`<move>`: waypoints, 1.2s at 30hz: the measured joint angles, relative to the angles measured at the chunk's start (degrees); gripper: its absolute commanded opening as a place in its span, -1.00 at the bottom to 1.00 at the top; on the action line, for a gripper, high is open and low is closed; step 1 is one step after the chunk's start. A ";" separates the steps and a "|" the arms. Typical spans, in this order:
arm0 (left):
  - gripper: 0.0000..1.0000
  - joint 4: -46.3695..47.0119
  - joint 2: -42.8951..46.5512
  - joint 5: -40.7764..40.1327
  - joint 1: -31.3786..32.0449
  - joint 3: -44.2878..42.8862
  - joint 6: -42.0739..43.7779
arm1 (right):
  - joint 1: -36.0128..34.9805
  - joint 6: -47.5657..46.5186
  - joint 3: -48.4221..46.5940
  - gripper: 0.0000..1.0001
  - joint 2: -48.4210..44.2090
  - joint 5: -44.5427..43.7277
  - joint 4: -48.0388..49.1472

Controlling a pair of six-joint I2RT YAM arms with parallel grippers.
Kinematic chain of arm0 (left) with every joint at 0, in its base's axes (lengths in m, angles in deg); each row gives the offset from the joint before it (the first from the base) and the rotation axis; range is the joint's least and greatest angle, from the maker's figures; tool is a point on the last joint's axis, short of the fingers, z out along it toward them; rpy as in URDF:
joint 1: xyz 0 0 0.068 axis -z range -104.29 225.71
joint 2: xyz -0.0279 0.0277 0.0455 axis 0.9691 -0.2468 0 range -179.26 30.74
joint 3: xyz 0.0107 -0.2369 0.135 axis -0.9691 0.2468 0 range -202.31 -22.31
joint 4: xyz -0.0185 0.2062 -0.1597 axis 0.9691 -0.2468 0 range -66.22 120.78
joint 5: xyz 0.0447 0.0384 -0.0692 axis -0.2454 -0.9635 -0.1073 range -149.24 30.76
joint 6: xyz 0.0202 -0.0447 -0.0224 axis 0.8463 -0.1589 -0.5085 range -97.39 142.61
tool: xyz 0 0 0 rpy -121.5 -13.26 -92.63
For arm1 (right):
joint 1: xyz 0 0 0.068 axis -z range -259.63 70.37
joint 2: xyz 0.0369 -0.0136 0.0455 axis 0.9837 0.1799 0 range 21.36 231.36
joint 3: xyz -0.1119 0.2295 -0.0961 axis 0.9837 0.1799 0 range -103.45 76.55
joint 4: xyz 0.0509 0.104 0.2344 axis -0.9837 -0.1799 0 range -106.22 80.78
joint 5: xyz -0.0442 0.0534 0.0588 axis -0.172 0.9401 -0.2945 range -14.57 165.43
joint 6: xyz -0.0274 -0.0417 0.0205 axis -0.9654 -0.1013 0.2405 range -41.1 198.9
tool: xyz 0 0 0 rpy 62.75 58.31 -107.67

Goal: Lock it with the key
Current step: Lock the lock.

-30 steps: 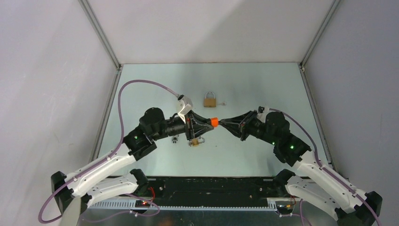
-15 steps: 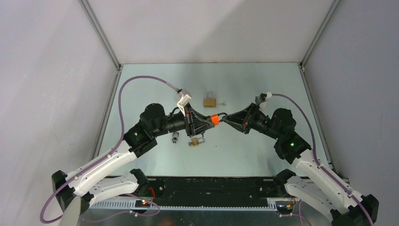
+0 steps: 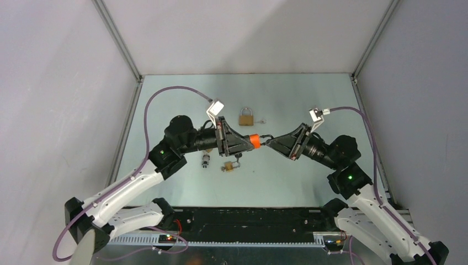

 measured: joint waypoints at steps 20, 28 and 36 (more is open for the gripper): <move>-1.00 -0.83 4.70 8.83 -2.27 -0.44 9.62 | 1.42 -11.56 -0.26 0.24 -2.93 7.17 0.09; -1.00 -1.16 5.07 9.33 -2.29 0.37 13.33 | 2.47 5.27 -2.45 0.38 -1.60 0.37 -7.54; -1.00 -2.78 5.01 9.29 -2.29 0.96 18.32 | 1.27 33.33 -2.49 0.21 -2.40 -7.52 -16.59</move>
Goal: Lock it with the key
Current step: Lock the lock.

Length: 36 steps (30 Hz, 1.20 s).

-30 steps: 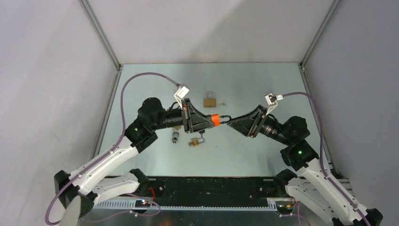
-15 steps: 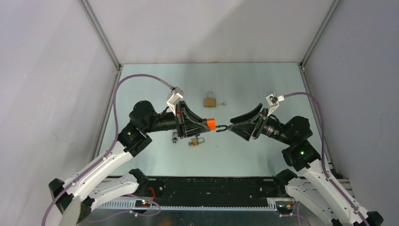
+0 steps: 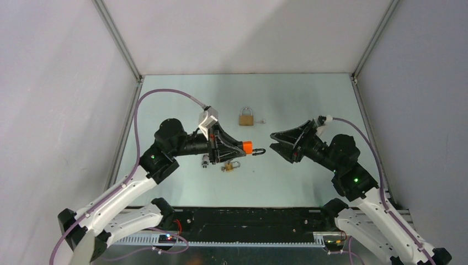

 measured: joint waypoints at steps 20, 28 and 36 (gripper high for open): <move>-1.00 -3.58 -0.59 -3.69 0.00 0.00 5.46 | -12.07 23.17 0.00 0.40 -0.52 -9.64 -1.81; -1.00 -3.58 -0.57 -2.03 0.00 0.00 5.84 | -15.39 23.15 0.00 0.40 -0.11 -12.98 -2.40; -1.00 -3.63 0.83 1.18 0.00 0.00 5.84 | -15.39 23.12 0.00 0.37 2.71 -13.90 -1.51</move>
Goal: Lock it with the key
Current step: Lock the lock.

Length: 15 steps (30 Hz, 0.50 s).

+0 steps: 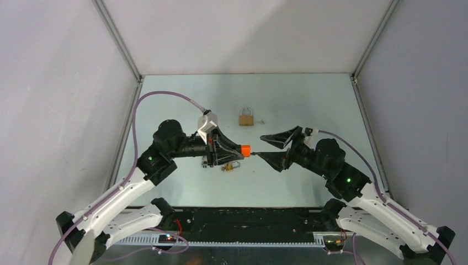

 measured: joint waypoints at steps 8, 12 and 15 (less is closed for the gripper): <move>-1.00 0.07 0.81 1.42 0.02 0.00 -0.02 | 0.07 -1.09 0.02 -0.06 0.74 -0.59 1.60; -1.00 0.07 0.79 0.94 0.00 0.00 0.00 | 0.07 -1.14 0.02 0.00 1.73 0.00 3.26; -1.00 0.07 0.66 0.70 0.00 0.00 0.00 | 0.07 -1.22 0.02 -0.09 1.86 0.33 3.65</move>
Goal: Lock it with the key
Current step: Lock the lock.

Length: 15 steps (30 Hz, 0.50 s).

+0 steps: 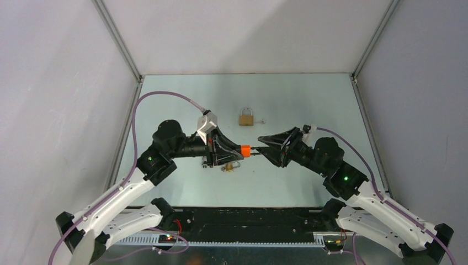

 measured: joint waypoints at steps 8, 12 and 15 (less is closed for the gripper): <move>-1.00 0.55 -0.57 -1.11 0.02 -0.20 -0.35 | 0.00 -2.64 0.04 -0.84 -0.02 -0.07 1.57; -1.00 0.50 -1.01 -1.77 0.02 -1.18 -1.60 | 0.00 -4.79 0.09 -1.00 -0.13 -0.55 1.62; -1.00 0.44 -1.62 -2.03 0.02 -2.01 -3.21 | 0.04 -7.10 0.09 -1.00 -0.66 -1.09 2.25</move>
